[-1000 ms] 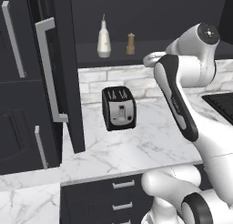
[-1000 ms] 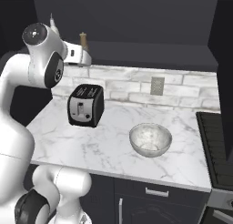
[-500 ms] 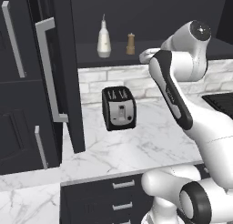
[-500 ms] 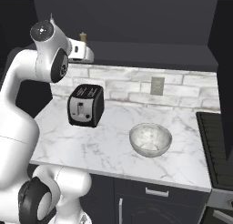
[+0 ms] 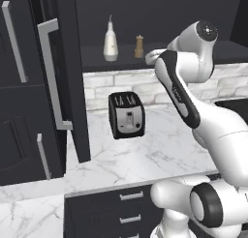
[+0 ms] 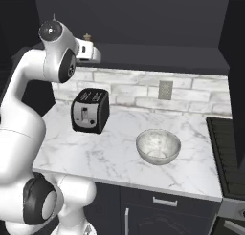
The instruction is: Retrieve the bottle and the shaker from the cabinet and place them next to the mixing bowl on the counter. Then add garlic from the fridge to the mixing bowl.
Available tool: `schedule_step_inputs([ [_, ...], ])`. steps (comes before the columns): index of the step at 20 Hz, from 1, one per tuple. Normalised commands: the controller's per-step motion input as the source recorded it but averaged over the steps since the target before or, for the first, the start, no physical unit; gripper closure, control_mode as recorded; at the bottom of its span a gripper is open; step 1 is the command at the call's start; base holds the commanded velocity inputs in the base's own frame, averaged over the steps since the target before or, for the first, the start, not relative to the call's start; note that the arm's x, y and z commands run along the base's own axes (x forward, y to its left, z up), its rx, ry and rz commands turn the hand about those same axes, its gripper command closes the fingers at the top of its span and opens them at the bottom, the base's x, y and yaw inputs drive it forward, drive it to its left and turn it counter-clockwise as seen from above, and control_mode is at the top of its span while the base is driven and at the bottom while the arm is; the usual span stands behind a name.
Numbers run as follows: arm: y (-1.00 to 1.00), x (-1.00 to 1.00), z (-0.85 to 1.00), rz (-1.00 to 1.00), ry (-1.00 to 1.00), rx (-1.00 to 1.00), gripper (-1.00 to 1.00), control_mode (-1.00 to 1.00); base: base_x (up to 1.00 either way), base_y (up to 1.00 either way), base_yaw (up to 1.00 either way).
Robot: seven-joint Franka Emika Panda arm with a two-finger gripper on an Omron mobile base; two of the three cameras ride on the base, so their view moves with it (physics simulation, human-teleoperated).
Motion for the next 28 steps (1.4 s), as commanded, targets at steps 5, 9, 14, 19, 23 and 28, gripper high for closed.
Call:
schedule_step_inputs([
  [5, 0.20, 0.50, 0.01, 0.06, 0.00, 0.00, -1.00, -1.00, 0.00, 0.00, 0.00],
  [9, 0.17, 0.41, 0.11, 0.04, 0.00, 0.00, -1.00, -1.00, 0.00, 0.00, 0.00],
  [14, 0.01, 0.36, 0.13, 0.02, 0.00, 0.00, -1.00, -1.00, 0.00, 0.00, 0.00],
  [19, 0.00, 0.31, 0.01, 0.00, 0.00, -0.02, -1.00, -1.00, 0.00, 0.00, 0.00],
  [23, 0.00, 0.22, 0.00, 0.00, 0.00, -0.04, -1.00, -1.00, 0.00, 0.00, 0.00],
  [28, 0.00, 0.16, 0.00, 0.00, 0.00, 0.00, -1.00, -1.00, 0.00, 0.00, 0.00],
])
